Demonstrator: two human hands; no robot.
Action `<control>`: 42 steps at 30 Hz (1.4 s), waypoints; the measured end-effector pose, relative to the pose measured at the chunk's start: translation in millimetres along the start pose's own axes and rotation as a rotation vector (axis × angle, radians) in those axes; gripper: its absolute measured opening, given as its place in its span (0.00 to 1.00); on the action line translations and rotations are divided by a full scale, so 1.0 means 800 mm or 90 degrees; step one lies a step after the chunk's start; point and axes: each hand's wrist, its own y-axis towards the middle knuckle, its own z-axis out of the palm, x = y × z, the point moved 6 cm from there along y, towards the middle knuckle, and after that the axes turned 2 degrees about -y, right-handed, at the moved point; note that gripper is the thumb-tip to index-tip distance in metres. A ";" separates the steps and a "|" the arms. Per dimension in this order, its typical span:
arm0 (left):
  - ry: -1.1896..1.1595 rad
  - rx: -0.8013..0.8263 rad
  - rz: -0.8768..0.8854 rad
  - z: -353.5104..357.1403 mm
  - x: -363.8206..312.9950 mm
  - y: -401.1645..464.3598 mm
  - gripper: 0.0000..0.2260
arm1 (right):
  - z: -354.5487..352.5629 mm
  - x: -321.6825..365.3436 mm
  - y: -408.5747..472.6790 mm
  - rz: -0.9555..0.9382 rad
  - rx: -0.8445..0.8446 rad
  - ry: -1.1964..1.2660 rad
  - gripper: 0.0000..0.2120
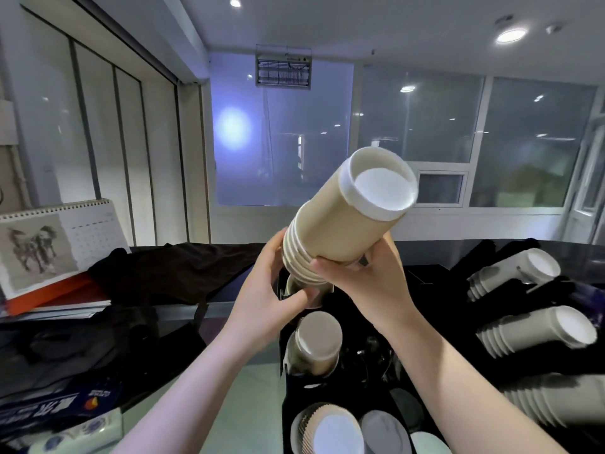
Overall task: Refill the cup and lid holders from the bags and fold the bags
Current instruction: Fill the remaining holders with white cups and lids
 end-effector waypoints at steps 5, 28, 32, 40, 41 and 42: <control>0.026 -0.024 0.023 -0.004 -0.026 -0.021 0.31 | -0.006 0.028 -0.030 -0.019 -0.008 -0.015 0.26; 0.131 0.057 -0.270 0.012 0.081 -0.103 0.19 | -0.004 -0.096 -0.112 0.154 0.085 -0.228 0.33; 0.094 0.060 -0.288 0.017 0.080 -0.106 0.20 | -0.005 -0.085 -0.110 0.164 0.103 -0.184 0.32; 0.058 0.090 -0.323 0.029 0.079 -0.103 0.26 | -0.014 -0.066 -0.101 0.123 0.048 -0.180 0.33; 0.058 0.096 -0.327 0.031 0.078 -0.102 0.26 | -0.016 -0.063 -0.100 0.111 0.039 -0.163 0.32; 0.058 0.100 -0.331 0.032 0.076 -0.100 0.26 | -0.017 -0.059 -0.100 0.099 0.030 -0.144 0.32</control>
